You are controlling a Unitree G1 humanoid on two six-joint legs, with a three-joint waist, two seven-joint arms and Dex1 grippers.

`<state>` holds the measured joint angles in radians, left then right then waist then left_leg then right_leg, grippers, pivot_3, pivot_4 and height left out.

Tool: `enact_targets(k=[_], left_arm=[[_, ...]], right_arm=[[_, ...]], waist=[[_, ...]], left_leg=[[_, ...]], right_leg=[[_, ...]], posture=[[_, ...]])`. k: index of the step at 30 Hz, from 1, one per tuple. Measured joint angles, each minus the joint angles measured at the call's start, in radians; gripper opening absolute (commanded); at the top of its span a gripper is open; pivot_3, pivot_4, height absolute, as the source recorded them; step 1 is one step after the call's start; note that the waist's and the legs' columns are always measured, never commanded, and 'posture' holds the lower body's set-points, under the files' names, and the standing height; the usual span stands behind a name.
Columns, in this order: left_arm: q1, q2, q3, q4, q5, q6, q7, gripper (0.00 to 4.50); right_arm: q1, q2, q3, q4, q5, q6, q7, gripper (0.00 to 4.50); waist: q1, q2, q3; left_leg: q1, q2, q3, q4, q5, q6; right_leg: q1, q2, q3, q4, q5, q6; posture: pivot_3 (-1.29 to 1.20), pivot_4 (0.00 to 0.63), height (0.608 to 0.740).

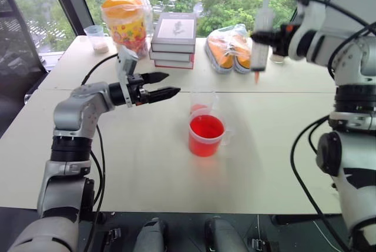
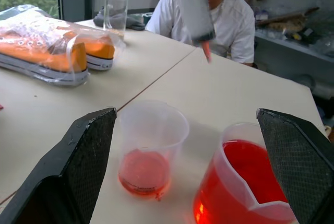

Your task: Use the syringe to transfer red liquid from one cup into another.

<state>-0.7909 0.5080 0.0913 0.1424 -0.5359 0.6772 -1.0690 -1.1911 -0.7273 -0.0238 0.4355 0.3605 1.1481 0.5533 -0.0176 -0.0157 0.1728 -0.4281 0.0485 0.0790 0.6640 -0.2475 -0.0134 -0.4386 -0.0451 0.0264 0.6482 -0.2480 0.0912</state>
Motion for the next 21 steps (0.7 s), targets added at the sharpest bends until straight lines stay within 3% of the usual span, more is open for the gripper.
enact_targets(k=[5, 16, 21], left_arm=[[0.045, -0.008, 0.001, -0.049, -0.039, 0.033, 0.011, 4.43], [0.066, -0.010, 0.000, -0.101, -0.049, 0.040, 0.036, 4.43], [0.072, -0.004, -0.004, -0.111, -0.054, 0.042, 0.041, 4.50]], right_arm=[[0.073, -0.088, 0.169, 0.206, -0.097, 0.034, 0.117, 1.38], [0.019, -0.048, 0.250, 0.547, -0.253, -0.110, 0.233, 1.38], [0.013, -0.026, 0.232, 0.619, -0.277, -0.152, 0.236, 3.79]], waist=[[-0.003, 0.001, 0.000], [-0.021, 0.001, 0.000], [-0.025, 0.001, 0.000]], left_leg=[[-0.001, 0.000, 0.001, 0.000, 0.000, 0.000], [0.000, 0.000, 0.001, 0.000, 0.000, 0.000], [0.000, 0.000, 0.001, 0.000, 0.000, 0.000]], right_leg=[[-0.002, 0.000, 0.001, 0.000, 0.000, 0.000], [-0.001, 0.001, 0.001, 0.001, 0.000, 0.000], [-0.001, 0.001, 0.001, 0.001, 0.000, 0.000]], posture=[[0.00, 0.150, 0.740], [0.00, 0.150, 0.740], [0.00, 0.150, 0.740]])
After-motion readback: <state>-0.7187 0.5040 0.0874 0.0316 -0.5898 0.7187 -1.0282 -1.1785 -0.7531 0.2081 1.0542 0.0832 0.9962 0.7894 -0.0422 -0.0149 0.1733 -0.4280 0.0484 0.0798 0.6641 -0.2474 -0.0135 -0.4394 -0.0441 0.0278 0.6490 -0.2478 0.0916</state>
